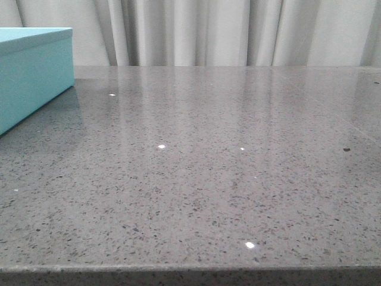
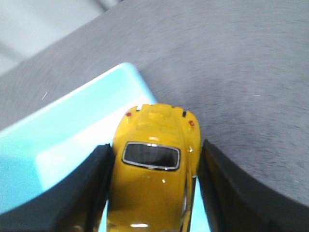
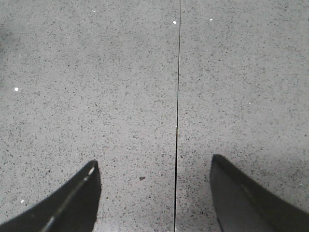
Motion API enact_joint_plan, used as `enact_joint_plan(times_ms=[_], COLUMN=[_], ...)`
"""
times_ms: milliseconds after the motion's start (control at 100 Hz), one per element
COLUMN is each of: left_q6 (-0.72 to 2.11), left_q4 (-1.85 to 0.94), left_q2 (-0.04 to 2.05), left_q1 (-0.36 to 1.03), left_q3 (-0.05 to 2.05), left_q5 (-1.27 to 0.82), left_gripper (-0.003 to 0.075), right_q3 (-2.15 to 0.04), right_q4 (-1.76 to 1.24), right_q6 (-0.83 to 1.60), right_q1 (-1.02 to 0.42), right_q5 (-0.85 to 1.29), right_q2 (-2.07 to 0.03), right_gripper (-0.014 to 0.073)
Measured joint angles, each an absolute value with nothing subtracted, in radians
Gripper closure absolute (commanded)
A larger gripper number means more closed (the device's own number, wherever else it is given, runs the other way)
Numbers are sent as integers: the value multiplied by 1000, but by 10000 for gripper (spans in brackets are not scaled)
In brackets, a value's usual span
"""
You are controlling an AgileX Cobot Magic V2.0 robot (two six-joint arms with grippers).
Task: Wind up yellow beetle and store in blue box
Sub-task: 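Lift the car with the left gripper over the blue box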
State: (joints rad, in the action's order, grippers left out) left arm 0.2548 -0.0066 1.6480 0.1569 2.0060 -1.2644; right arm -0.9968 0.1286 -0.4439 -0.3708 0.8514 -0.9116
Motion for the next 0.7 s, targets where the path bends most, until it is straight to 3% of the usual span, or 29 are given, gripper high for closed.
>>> enact_joint_plan(times_ms=[320,700], left_q6=[168,164], left_q4=[6,-6], left_q2=[1665,1812], left_q1=[-55,-74], left_q3=[1937,1794], left_q5=[-1268,-1260], left_gripper=[571,571], right_q3=[-997,-997], right_q4=[128,126], right_q6=[-444,-444], right_q1=[-371,-371], right_q5=[851,851], right_q2=[-912,-912], right_gripper=[108,108])
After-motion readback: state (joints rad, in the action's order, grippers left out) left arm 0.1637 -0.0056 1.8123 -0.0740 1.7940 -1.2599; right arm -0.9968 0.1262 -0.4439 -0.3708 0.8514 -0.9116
